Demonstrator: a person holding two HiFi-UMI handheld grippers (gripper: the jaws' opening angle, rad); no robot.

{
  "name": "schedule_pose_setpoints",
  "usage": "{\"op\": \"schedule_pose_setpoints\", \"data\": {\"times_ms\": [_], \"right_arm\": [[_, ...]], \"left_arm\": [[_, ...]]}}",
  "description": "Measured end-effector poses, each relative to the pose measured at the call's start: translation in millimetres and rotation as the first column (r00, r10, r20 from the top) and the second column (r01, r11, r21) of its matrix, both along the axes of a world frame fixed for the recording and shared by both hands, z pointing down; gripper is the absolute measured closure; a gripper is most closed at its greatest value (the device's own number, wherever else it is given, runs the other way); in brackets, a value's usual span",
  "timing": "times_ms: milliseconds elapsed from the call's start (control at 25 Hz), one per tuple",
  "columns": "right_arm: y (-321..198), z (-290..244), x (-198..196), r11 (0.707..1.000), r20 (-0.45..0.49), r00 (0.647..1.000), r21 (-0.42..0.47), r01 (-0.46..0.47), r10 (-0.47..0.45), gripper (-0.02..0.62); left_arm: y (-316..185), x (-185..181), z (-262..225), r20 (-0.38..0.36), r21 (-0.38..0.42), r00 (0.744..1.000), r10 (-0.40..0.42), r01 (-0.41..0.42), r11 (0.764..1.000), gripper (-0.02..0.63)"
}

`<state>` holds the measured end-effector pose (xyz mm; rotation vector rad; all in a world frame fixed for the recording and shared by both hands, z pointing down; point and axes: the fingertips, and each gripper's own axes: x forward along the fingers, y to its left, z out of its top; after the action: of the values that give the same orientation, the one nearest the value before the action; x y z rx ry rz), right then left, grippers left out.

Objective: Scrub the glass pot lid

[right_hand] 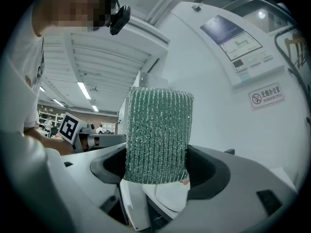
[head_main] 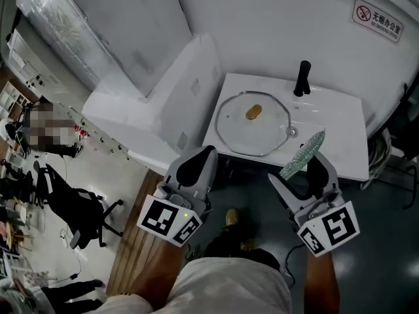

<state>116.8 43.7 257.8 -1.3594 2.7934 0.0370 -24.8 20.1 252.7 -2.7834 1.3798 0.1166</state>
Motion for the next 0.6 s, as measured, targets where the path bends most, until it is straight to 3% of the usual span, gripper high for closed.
{"op": "schedule_pose_setpoints", "data": {"times_ms": [600], "right_arm": [[-104.2, 13.1, -18.7, 1.000, -0.058, 0.998, -0.029, 0.001, -0.003, 0.247]], "left_arm": [[-104.6, -5.0, 25.2, 0.006, -0.001, 1.000, 0.001, -0.001, 1.000, 0.591]]}}
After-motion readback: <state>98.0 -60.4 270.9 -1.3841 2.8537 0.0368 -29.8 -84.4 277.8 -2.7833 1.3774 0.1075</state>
